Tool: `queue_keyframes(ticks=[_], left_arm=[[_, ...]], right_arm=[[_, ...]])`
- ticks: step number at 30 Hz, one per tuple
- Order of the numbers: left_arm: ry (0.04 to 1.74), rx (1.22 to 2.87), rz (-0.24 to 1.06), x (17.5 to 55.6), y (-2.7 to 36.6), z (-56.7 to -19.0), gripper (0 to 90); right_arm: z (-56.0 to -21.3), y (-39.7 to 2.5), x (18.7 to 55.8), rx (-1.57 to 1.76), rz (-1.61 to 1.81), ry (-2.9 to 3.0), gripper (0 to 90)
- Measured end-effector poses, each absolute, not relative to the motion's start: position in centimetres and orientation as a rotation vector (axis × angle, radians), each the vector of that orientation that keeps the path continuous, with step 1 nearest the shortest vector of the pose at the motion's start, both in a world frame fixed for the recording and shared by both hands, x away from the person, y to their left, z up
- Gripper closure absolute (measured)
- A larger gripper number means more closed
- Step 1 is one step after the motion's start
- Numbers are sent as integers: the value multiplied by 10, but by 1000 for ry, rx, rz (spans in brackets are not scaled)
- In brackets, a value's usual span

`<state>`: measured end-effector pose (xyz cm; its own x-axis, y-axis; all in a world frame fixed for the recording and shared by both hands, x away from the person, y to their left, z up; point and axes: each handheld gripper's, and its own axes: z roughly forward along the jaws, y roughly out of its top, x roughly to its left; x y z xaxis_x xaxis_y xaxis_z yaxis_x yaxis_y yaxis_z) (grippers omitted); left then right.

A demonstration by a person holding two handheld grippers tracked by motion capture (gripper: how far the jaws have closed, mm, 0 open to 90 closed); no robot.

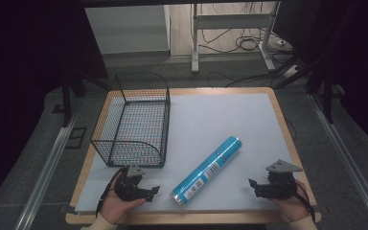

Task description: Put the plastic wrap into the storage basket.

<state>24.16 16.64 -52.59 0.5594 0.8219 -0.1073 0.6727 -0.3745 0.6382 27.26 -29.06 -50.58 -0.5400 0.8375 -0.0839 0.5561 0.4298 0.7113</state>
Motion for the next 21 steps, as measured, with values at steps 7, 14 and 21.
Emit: queue_keyframes(ticks=[7, 14, 21], left_arm=[[1197, 2152, 306, 240, 166, -524, 159], [1202, 2143, 309, 239, 167, -523, 159], [1204, 2126, 297, 235, 161, -515, 158]], right_arm=[[-507, -291, 273, 1182, 884, 2265, 108], [-505, -292, 272, 1188, 896, 2249, 110], [-506, -291, 273, 1190, 896, 2258, 110]])
